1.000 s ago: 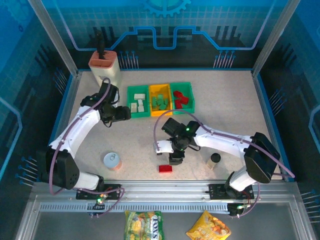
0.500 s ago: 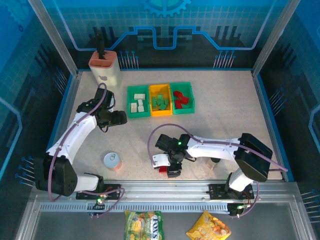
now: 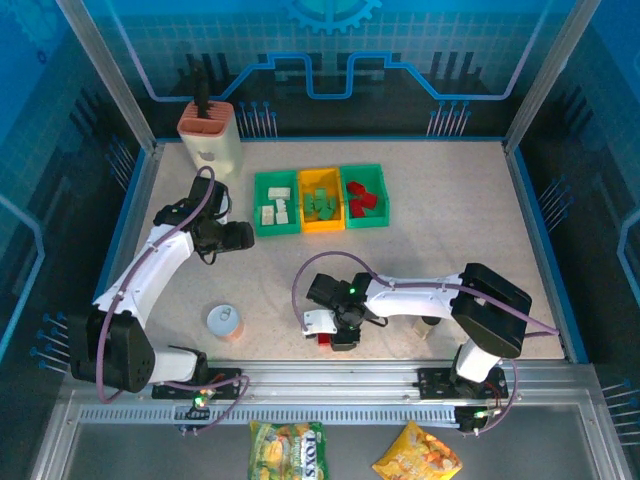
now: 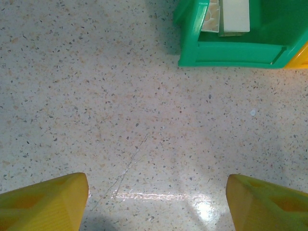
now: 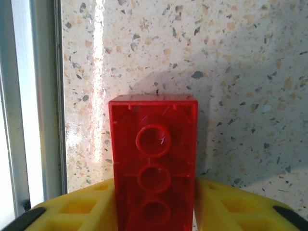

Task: Sort the legos into containers by color
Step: Pick up the lego from the bottom-center of the table, then place the lego in the container.

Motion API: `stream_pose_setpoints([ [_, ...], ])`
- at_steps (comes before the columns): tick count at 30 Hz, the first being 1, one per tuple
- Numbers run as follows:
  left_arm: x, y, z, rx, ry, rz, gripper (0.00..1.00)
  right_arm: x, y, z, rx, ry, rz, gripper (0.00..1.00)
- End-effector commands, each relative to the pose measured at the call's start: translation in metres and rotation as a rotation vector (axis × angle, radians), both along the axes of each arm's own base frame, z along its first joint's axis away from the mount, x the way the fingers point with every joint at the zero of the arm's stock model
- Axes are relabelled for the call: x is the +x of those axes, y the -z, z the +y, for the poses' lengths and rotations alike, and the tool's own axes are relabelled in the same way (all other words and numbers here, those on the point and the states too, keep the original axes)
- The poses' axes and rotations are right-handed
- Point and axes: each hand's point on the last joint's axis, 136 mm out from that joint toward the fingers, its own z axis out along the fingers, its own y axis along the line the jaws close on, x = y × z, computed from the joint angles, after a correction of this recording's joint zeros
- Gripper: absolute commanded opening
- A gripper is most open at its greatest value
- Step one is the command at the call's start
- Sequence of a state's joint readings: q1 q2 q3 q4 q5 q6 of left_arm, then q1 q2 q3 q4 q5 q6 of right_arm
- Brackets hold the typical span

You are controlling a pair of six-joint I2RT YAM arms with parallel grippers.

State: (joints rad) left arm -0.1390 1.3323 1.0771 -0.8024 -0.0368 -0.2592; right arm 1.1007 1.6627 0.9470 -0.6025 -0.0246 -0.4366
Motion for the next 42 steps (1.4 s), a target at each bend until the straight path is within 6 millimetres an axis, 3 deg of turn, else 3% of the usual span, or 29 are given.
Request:
stream_pose_setpoints([
  [1, -0.002, 0.000, 0.006, 0.016, -0.004, -0.010, 0.77, -0.004, 0.002, -0.004, -0.012, -0.008, -0.003, 0.40],
  [8, -0.002, 0.000, 0.007, 0.015, -0.005, -0.010, 0.77, 0.002, -0.007, -0.002, 0.026, 0.008, -0.012, 0.36],
  [12, -0.003, 0.001, 0.007, 0.018, -0.003, -0.006, 0.77, 0.017, -0.017, 0.002, 0.088, 0.081, -0.009, 0.33],
  [15, -0.003, 0.000, 0.007, 0.018, -0.002, -0.007, 0.77, 0.034, -0.028, 0.006, 0.152, 0.170, -0.020, 0.32],
  [20, -0.003, 0.000, 0.007, 0.018, -0.003, -0.009, 0.77, 0.081, -0.044, 0.004, 0.257, 0.440, -0.056, 0.30],
  [26, -0.003, 0.000, 0.007, 0.018, -0.001, -0.007, 0.77, 0.129, -0.057, -0.014, 0.323, 0.754, -0.076, 0.28],
  [31, -0.004, 0.000, 0.006, 0.011, -0.003, -0.008, 0.77, 0.159, -0.054, -0.046, 0.308, 1.067, 0.001, 0.28],
  [37, -0.005, -0.001, 0.003, -0.014, -0.004, -0.005, 0.77, 0.183, -0.061, -0.081, 0.330, 1.291, 0.077, 0.28],
  [42, -0.008, 0.001, -0.002, -0.042, -0.002, 0.008, 0.77, 0.204, -0.069, -0.104, 0.325, 1.367, 0.071, 0.28],
])
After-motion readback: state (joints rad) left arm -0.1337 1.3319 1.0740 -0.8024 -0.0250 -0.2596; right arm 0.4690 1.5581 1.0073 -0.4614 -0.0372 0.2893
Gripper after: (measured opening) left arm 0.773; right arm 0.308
